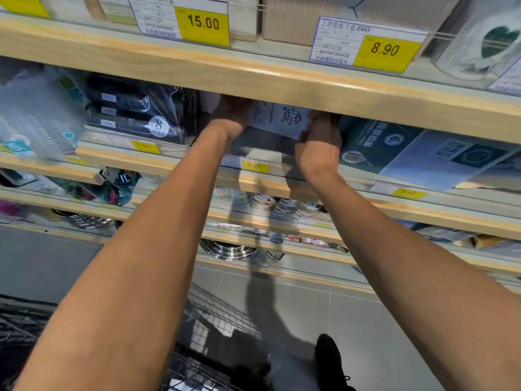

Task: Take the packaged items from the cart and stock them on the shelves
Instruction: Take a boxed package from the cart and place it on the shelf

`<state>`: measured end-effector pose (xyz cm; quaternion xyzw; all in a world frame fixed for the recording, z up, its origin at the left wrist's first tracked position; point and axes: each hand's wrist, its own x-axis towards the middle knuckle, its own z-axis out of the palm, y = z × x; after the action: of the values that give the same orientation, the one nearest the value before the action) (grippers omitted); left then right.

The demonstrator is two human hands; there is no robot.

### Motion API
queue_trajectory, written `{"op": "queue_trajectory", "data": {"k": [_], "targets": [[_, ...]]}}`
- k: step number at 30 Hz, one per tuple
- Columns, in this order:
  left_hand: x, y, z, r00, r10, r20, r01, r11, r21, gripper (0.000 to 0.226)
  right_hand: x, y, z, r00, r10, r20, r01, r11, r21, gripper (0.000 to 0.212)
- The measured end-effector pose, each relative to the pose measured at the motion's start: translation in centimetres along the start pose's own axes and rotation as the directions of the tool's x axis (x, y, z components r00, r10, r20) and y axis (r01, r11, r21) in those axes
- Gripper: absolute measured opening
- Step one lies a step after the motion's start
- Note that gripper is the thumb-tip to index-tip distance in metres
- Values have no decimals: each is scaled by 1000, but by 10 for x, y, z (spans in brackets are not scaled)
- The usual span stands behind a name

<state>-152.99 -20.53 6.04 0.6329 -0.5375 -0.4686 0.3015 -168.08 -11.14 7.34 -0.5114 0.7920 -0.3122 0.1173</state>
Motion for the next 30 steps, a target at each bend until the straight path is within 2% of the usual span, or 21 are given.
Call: {"op": "queue_trajectory", "data": {"k": [3, 5, 9, 11, 13, 15, 17, 19, 23, 25, 28, 30], "targets": [[-10, 17, -1, 993, 91, 74, -89, 996, -26, 42, 6, -2, -3, 999, 25, 41, -23, 998, -52, 31], [-15, 19, -1, 988, 135, 75, -131, 990, -59, 35, 1, -2, -1, 997, 48, 54, -45, 997, -60, 26], [-25, 8, -4, 986, 137, 100, -125, 985, -118, 22, -17, -2, 8, 1000, 11, -25, -13, 998, -53, 26], [-32, 4, -8, 992, 83, 93, -69, 986, -151, 17, -25, -8, 13, 997, -47, -59, 46, 999, -9, 27], [-41, -5, -15, 999, 33, 26, -27, 981, -195, 22, -39, -20, 17, 990, -123, -75, 131, 984, 120, 20], [-64, -11, -27, 987, 133, -87, -152, 954, -258, 21, -56, -35, 21, 958, -266, -111, 286, 919, 271, 9], [-102, -28, -45, 951, 232, -203, -285, 913, -291, 20, -81, -50, 29, 900, -419, -118, 430, 809, 402, 7], [-143, -57, -69, 909, 236, -343, -337, 901, -272, 24, -115, -63, 44, 857, -511, -66, 472, 726, 501, 6], [-225, -129, -108, 819, 96, -565, -291, 919, -266, 26, -199, -77, 85, 776, -627, 77, 464, 649, 603, 18], [-271, -172, -125, 761, -26, -648, -211, 935, -286, 30, -253, -77, 108, 713, -669, 208, 422, 647, 635, 20], [-352, -256, -148, 657, -272, -703, -60, 911, -409, 33, -341, -69, 141, 544, -712, 444, 364, 677, 640, 20], [-401, -318, -155, 601, -451, -659, 67, 851, -521, 35, -388, -55, 162, 404, -695, 595, 376, 719, 585, 21]]}}
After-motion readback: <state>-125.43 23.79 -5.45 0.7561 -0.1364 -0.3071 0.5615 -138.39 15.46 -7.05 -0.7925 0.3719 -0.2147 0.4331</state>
